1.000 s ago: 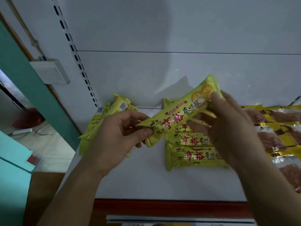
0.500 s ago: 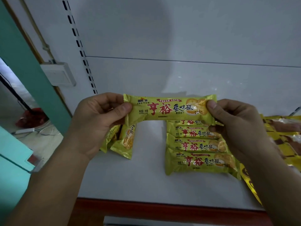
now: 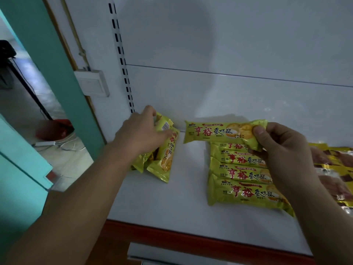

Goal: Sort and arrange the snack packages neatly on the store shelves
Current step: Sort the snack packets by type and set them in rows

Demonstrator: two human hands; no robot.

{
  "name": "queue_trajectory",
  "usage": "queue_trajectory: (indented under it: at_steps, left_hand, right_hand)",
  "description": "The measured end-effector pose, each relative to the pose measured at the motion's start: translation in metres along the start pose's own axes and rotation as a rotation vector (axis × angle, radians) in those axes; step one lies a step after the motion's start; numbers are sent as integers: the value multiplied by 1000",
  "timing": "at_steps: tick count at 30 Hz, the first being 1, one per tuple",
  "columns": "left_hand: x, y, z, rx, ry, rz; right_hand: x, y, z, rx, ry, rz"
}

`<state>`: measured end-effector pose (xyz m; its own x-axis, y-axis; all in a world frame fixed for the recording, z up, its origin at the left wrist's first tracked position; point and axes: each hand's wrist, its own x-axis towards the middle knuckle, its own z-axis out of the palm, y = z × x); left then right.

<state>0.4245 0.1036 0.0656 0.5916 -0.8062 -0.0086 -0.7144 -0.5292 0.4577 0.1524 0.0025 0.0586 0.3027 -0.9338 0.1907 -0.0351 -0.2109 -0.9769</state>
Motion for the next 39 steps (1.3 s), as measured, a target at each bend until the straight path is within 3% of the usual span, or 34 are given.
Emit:
queue_trajectory:
  at_steps: [3,6,22,29,36,39]
  left_hand:
    - [10,5,21,126,-141,-101]
    - [17,8,27,156,-139,-134]
    - [20,-21,25,195,-141,-56]
    - [-3,-34,16,203,-176,-19]
    - [-37,-56,8,202,-187,63]
    - [-39,-55,8,237,-198,92]
  right_hand:
    - [1,-2,-3,-8,34,-4]
    - [5,-6,-4,1,44,-11]
    - [60,0,52,-318,-8,20]
    - [68,2,70,-585,76,-46]
    - [72,12,77,-404,136,70]
    - [71,14,89,-506,83,67]
